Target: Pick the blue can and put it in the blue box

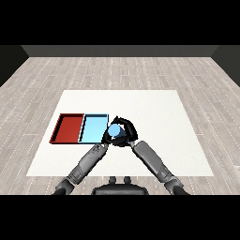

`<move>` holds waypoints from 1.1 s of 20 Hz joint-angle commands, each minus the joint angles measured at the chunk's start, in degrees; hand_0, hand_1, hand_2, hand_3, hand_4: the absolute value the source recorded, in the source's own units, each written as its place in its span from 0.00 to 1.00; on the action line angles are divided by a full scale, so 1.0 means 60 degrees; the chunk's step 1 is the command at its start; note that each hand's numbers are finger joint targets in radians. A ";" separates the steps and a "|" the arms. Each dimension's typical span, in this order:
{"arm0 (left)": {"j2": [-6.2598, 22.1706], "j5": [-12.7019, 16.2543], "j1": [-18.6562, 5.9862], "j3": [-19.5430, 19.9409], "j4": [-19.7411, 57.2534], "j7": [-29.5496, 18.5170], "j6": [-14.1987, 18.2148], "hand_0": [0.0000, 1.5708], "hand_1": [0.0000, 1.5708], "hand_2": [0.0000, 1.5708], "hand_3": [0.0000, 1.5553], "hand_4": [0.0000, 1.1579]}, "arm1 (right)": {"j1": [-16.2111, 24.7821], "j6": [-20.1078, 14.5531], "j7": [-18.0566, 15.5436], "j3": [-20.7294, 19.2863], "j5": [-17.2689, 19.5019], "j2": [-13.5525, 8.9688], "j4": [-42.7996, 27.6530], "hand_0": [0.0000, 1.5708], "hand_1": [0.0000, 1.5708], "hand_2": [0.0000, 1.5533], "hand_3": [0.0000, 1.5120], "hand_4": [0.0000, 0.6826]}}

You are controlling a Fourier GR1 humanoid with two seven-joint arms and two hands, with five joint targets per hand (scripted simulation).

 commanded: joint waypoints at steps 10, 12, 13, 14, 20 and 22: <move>-0.0326 0.1372 -0.0876 -0.0270 0.1159 -0.0477 0.1087 0.53 0.53 0.55 0.37 0.55 | 0.0067 0.0309 -0.0284 -0.0098 -0.0311 0.0236 -0.0043 0.93 0.93 0.93 0.93 0.84; -0.0328 0.1902 -0.0863 -0.0154 0.0697 -0.0479 0.1305 0.92 0.92 0.86 0.67 0.54 | -0.0278 0.0032 -0.0418 -0.0116 -0.0477 0.0237 0.0496 0.93 0.93 0.93 0.93 0.84; -0.0328 0.1668 0.0087 0.0128 0.0283 -0.1011 0.1001 1.00 1.00 0.95 0.81 0.55 | -0.0125 0.0261 -0.0077 -0.0258 -0.0684 0.0238 0.0134 0.93 0.93 0.94 0.93 0.80; -0.0330 0.2038 -0.0297 -0.0189 0.0290 -0.1484 0.1214 1.00 1.00 0.99 0.92 0.56 | 0.0218 0.0142 -0.0479 0.0112 -0.1108 0.0239 0.0142 0.92 0.92 0.92 0.92 0.76; -0.0332 0.2054 -0.0546 -0.0092 0.0627 -0.2492 0.1771 1.00 1.00 0.99 0.94 0.90 | 0.0236 0.0209 0.0535 -0.0295 -0.0117 0.0220 -0.0241 0.00 0.00 0.00 0.00 0.00; -0.0333 0.2173 -0.0613 -0.0126 0.0744 -0.2600 0.1783 1.00 1.00 0.99 0.94 0.90 | 0.0277 0.0263 0.0573 -0.0344 -0.0053 0.0245 -0.0285 0.00 0.00 0.00 0.00 0.00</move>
